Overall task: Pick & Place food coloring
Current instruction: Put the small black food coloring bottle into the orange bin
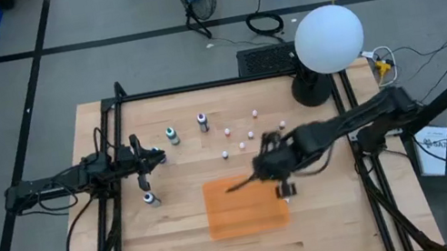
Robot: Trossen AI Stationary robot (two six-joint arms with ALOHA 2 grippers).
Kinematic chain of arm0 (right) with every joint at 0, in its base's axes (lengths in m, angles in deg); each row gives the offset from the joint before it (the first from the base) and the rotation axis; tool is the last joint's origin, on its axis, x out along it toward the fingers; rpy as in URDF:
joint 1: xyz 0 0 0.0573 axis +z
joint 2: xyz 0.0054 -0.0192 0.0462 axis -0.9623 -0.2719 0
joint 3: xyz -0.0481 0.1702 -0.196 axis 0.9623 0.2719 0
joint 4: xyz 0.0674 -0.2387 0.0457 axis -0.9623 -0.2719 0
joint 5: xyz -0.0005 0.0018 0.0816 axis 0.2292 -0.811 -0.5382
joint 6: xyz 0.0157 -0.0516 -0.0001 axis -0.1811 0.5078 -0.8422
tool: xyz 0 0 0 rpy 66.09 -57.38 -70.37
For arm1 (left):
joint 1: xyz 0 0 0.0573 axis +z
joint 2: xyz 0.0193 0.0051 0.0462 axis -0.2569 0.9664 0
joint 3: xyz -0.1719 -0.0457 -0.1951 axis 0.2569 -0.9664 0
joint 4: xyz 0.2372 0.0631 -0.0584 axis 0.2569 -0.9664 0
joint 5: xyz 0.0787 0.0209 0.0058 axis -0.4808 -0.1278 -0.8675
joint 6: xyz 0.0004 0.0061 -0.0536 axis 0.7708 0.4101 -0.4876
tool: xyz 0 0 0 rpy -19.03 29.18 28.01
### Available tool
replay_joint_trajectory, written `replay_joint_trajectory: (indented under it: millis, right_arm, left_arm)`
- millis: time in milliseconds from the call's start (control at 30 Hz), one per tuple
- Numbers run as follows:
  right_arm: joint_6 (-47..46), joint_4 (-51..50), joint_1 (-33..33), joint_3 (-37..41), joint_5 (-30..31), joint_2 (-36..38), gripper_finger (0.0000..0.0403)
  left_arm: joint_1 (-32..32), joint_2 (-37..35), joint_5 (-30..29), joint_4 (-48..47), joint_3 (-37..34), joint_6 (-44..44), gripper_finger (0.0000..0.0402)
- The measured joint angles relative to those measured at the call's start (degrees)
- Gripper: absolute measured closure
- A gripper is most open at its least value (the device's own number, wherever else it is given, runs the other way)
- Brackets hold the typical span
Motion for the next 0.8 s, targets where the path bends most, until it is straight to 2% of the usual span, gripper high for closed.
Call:
replay_joint_trajectory:
  millis: [133, 200, 533, 800]
  right_arm:
    - [1.94, 7.92, 1.10, 0.45, -7.05, -5.30, 0.0352]
    - [2.60, 10.31, 1.32, 0.96, -8.37, -7.20, 0.0352]
    - [2.20, 7.55, 0.78, 1.28, -8.52, -14.88, 0.0352]
    - [2.23, 7.38, -0.66, 1.85, -8.24, -17.53, 0.0352]
  left_arm:
    - [0.00, -0.02, 0.00, -0.01, 0.00, 0.01, 0.0346]
    - [0.01, -0.01, 0.00, -0.02, 0.00, 0.00, 0.0346]
    - [0.01, 0.00, -0.02, -0.04, 0.00, 0.00, 0.0346]
    - [-0.01, -0.01, 0.00, -0.02, 0.00, 0.01, 0.0346]
